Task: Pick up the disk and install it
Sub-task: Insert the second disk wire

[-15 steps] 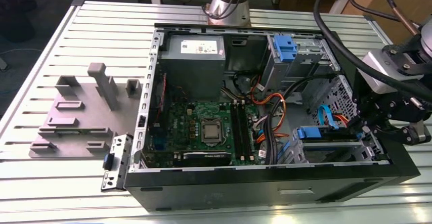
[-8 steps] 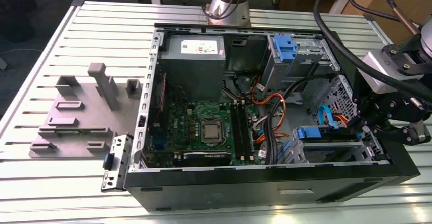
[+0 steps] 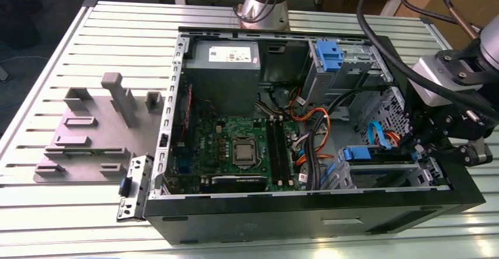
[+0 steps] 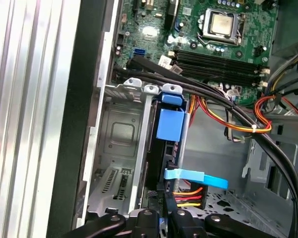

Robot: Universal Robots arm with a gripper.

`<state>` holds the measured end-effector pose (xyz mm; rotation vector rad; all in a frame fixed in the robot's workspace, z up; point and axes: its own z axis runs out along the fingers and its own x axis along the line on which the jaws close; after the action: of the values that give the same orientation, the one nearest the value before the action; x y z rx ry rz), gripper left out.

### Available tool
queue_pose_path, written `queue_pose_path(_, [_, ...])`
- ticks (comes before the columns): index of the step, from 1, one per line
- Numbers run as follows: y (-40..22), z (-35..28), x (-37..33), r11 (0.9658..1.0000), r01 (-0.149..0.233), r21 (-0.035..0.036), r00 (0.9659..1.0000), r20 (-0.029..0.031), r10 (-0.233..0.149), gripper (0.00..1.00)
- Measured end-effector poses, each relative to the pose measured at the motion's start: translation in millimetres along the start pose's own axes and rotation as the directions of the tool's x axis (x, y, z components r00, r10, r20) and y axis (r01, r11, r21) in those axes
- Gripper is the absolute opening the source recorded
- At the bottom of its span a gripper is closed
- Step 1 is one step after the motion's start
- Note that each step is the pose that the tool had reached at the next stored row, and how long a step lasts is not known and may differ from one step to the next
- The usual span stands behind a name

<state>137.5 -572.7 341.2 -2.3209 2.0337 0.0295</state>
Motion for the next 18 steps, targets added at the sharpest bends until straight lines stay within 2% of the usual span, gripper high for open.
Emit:
queue_pose_path(5, [0.2, 0.7, -0.4, 0.9975, -0.071, 0.0041, 0.9975, -0.0024, 0.071, 0.16])
queue_pose_path(10, [1.8, 1.7, -4.3, 0.9957, -0.092, 0.0058, 0.9957, -0.004, 0.092, 0.16])
queue_pose_path(12, [1.7, 2.1, -5.4, 0.9949, -0.1, 0.0064, 0.9949, -0.0076, 0.1, 0.16])
queue_pose_path(18, [1.2, 3.4, -10.6, 0.9936, -0.113, 0.0079, 0.9932, -0.0264, 0.113, 0.16])
